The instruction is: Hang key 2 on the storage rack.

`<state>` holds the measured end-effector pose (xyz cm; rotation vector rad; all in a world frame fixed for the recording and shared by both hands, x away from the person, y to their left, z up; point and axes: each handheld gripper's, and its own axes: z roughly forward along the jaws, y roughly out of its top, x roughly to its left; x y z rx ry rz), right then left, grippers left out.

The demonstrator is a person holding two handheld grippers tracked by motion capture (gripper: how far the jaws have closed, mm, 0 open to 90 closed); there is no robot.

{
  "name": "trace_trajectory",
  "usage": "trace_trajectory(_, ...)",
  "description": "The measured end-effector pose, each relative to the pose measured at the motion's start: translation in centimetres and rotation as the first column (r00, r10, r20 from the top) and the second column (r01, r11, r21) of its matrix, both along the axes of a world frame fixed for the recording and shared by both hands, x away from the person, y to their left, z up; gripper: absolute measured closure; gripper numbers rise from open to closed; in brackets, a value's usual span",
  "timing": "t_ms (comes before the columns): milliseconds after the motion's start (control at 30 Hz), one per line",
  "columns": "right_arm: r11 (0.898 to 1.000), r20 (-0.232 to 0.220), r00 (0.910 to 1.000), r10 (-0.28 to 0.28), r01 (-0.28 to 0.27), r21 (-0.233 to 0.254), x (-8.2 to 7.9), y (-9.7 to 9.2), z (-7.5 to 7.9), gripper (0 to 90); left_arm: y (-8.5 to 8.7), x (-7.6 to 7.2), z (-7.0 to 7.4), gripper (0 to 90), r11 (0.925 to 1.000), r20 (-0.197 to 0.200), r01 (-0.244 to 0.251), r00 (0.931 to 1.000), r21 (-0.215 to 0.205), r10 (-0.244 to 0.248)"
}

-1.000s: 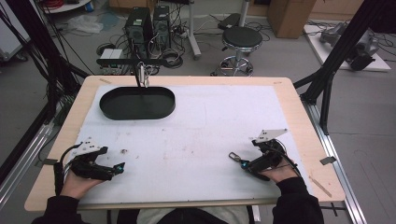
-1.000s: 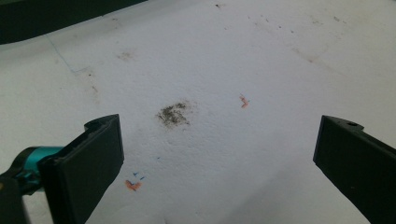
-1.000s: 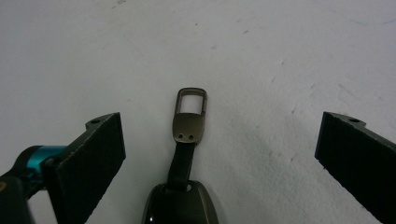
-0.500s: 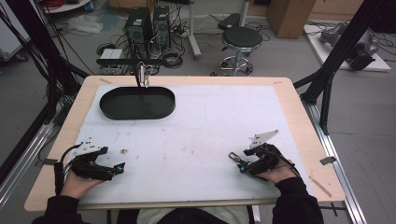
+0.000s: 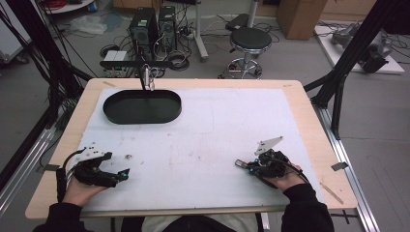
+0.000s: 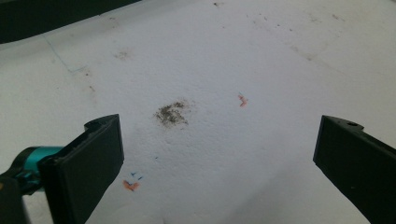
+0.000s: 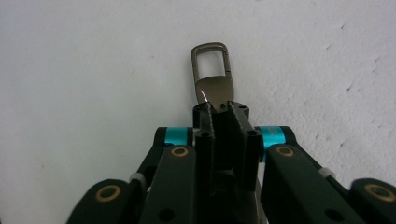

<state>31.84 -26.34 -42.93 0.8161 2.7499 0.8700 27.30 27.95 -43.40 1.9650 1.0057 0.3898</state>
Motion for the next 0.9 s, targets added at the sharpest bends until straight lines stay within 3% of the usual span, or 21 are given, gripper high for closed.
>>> trace_trajectory(167, 0.999, -0.007, 0.9995, -0.032, 0.032, 0.042, 0.0, -0.5, -0.1, 85.8, -0.1, 0.0, 0.0, 2.2, 0.9999, -0.002, 0.008, 1.0000, 0.009, -0.008)
trace_trajectory(433, 0.996, 0.013, 0.9987, -0.049, 0.048, 0.069, -0.1, -0.9, 0.4, 85.8, -0.2, 0.1, 0.0, 2.2, 0.9997, 0.006, 0.024, 0.9997, 0.006, -0.024)
trace_trajectory(667, 0.988, 0.016, 0.9966, -0.081, 0.078, 0.135, 0.0, -1.1, 1.2, 85.8, -0.4, 0.0, 0.0, 2.2, 0.9991, 0.010, 0.038, 0.9992, 0.020, -0.038)
trace_trajectory(900, 0.984, 0.021, 0.9960, -0.087, 0.083, 0.157, 0.5, -0.8, 1.6, 85.8, -0.6, 0.0, -0.1, 2.2, 0.9976, 0.016, 0.060, 0.9980, 0.035, -0.061)
